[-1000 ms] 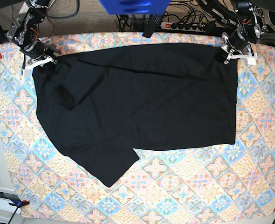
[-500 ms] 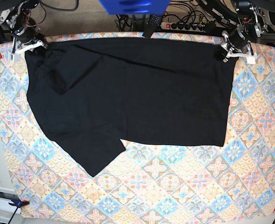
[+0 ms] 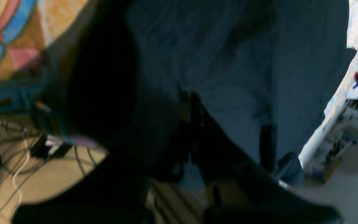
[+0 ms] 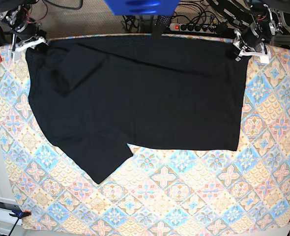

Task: Fold the T-shirt properly
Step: 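Drag the shirt edge toward the robot with both grippers, then release the shirt edge and move both grippers outward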

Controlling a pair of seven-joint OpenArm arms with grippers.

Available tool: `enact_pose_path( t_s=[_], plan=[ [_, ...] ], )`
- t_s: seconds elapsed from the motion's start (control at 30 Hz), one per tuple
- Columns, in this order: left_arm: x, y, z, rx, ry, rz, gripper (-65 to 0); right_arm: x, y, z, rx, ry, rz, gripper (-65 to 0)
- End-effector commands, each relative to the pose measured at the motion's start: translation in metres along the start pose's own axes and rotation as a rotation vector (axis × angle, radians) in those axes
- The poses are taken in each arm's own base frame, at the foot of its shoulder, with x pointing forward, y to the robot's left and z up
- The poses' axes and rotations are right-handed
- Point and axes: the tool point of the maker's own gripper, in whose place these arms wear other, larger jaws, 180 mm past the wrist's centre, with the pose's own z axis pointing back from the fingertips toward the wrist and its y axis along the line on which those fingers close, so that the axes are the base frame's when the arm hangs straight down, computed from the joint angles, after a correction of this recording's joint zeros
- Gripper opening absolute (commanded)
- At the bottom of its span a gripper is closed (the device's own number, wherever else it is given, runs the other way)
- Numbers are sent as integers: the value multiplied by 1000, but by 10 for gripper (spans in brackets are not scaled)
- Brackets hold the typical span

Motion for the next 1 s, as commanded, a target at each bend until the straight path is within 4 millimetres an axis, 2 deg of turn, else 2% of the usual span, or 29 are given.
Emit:
enact_pose_path(
  t_s=[0.0,0.1,0.23,0.33,0.47,0.53,0.6,0.67,0.87,0.97],
  plan=[
    [0,3,6,19,23,-17,-593,13,-4,8,-9,-40,21,-512],
    [-1,-9,10,-12,34,-38,-497,10,-7,11,-15,-33,22,-431],
    [-3,-20,23,-44,19,-58,-413,11,-16,18,-40,-47,9,-410],
    [-5,-26,28,-71,19,-56,-409,18,-17,24,-49,-70,21,-409],
    [2,-12,45,-66,-21,1,-409,33,-26,40,-89,-123,35,-409],
    [8,-6,53,-57,-47,14,-409,35,-36,52,-121,-139,31,-409],
    [18,-5,61,-51,-80,11,-409,39,-37,57,-131,-155,41,-409],
    [28,-15,68,-63,-112,-25,-409,48,-32,62,-134,-177,67,-409],
    [53,-72,92,-123,-198,-227,-409,85,-18,90,-169,-282,167,-410],
    [65,-77,99,-108,-244,-267,-409,89,-16,98,-187,-275,190,-411]
  ],
)
